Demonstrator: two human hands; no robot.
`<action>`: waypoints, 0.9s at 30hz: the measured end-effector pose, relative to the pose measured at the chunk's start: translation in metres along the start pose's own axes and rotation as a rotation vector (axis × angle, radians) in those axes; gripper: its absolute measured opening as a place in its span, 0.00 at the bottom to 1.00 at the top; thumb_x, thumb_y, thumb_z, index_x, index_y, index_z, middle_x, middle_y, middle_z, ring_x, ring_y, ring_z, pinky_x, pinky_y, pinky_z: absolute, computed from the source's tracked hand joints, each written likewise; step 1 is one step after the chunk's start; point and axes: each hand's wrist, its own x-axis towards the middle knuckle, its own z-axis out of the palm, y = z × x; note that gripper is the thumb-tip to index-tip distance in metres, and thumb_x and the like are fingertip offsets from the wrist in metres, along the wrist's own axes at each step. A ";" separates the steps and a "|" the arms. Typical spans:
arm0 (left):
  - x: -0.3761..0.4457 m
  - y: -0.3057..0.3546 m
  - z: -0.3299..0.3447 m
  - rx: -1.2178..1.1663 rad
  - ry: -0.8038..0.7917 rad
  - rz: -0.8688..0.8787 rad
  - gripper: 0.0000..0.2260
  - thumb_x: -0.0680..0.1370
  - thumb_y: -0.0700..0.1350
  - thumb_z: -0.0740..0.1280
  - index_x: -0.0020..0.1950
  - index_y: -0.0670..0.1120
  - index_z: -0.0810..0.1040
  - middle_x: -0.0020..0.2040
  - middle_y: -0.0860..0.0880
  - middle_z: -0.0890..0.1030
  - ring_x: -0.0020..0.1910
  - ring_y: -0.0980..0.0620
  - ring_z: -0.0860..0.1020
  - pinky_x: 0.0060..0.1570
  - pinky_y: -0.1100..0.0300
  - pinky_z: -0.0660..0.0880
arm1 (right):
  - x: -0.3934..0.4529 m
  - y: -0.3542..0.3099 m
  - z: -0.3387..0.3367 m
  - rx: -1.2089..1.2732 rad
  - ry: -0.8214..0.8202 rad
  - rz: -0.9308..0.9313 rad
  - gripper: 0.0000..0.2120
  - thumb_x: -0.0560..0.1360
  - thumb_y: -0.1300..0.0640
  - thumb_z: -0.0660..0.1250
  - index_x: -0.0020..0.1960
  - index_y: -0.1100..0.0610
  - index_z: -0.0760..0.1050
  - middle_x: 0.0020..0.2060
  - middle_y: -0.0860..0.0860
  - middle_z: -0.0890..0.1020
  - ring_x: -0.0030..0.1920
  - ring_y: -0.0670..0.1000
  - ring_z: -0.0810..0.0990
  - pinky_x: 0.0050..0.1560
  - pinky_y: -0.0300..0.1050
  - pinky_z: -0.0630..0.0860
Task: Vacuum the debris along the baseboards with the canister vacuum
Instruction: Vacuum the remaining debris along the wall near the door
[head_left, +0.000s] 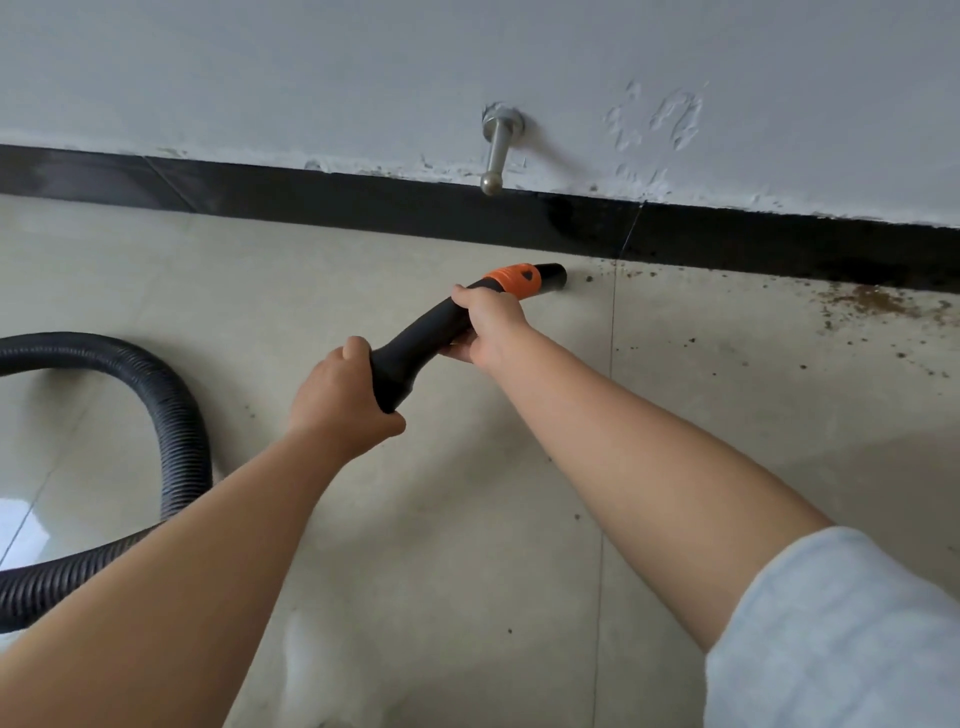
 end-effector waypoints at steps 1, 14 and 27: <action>0.001 0.008 0.002 0.002 -0.002 0.017 0.23 0.66 0.43 0.72 0.56 0.41 0.66 0.46 0.48 0.70 0.44 0.47 0.70 0.39 0.56 0.66 | 0.002 -0.004 -0.007 0.005 0.011 -0.006 0.17 0.77 0.60 0.65 0.63 0.61 0.65 0.63 0.61 0.71 0.60 0.64 0.74 0.52 0.59 0.78; 0.011 0.110 0.030 0.036 -0.057 0.217 0.20 0.68 0.44 0.71 0.53 0.43 0.65 0.51 0.47 0.73 0.45 0.49 0.68 0.39 0.58 0.66 | 0.003 -0.040 -0.118 0.181 0.134 -0.081 0.21 0.77 0.61 0.65 0.67 0.62 0.63 0.64 0.60 0.72 0.62 0.63 0.74 0.46 0.57 0.74; -0.009 0.172 0.053 0.016 -0.071 0.352 0.20 0.68 0.44 0.71 0.55 0.44 0.65 0.48 0.49 0.71 0.45 0.50 0.69 0.39 0.58 0.67 | -0.019 -0.054 -0.193 0.231 0.216 -0.146 0.21 0.76 0.61 0.66 0.67 0.62 0.64 0.63 0.61 0.72 0.61 0.63 0.74 0.46 0.57 0.75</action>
